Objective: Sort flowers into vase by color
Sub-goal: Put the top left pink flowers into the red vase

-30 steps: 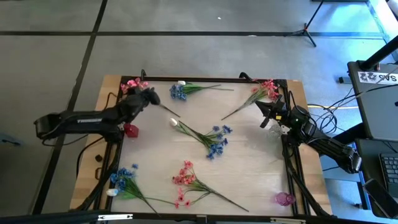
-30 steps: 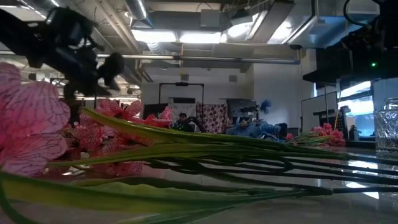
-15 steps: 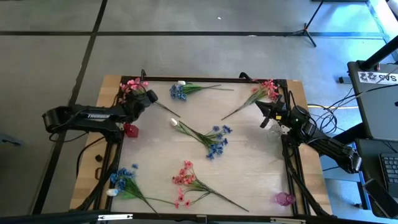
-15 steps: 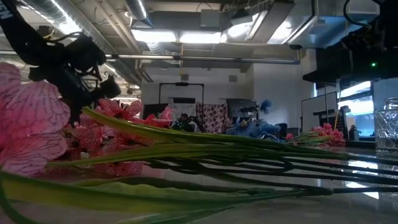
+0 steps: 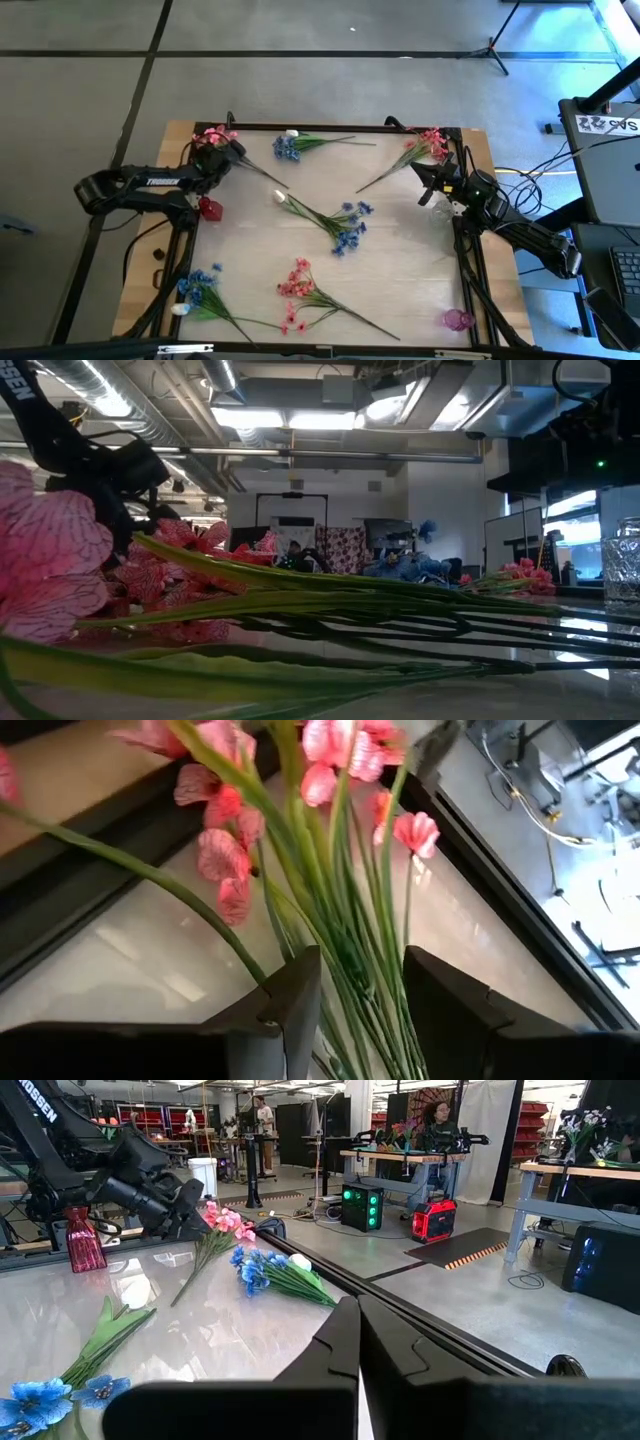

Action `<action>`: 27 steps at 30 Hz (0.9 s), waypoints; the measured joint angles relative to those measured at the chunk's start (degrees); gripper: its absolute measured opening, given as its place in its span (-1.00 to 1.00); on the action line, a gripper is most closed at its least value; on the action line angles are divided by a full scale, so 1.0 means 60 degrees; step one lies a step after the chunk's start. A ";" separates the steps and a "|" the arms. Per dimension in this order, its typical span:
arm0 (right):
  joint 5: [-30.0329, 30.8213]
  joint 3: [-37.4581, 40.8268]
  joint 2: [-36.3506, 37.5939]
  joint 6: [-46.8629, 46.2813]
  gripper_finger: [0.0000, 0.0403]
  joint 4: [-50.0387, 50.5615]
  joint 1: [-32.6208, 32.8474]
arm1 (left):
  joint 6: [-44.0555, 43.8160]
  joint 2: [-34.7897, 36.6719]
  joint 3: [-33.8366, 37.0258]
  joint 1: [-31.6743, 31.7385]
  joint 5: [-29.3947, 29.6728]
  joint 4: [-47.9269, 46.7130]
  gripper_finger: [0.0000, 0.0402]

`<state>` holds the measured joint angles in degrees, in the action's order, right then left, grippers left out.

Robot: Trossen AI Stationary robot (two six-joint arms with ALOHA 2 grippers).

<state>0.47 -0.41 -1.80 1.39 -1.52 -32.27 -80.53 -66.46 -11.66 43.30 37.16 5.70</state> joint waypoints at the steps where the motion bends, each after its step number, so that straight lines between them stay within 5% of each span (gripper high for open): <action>1: 0.0000 0.0000 0.0000 0.0000 -1.00 0.0000 0.0001 | -0.0084 0.0000 0.0000 0.0069 -0.0067 -0.0064 -0.30; 7: 0.0000 0.0001 0.0000 0.0000 -1.00 0.0000 0.0002 | -0.0778 0.0022 0.0000 -0.0218 -0.0869 -0.0152 -0.30; 23: -0.0002 -0.0001 0.0000 0.0000 -1.00 0.0000 0.0001 | -0.2054 0.0157 -0.0111 -0.3541 0.1021 -0.0591 -0.30; 27: 0.0000 0.0002 0.0000 0.0000 -1.00 0.0000 0.0003 | -0.2948 0.0133 -0.0205 -0.3287 0.1040 -0.2129 -0.30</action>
<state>0.47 -0.40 -1.80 1.39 -1.52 -32.25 -98.22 -65.66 -12.89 23.58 43.40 -7.07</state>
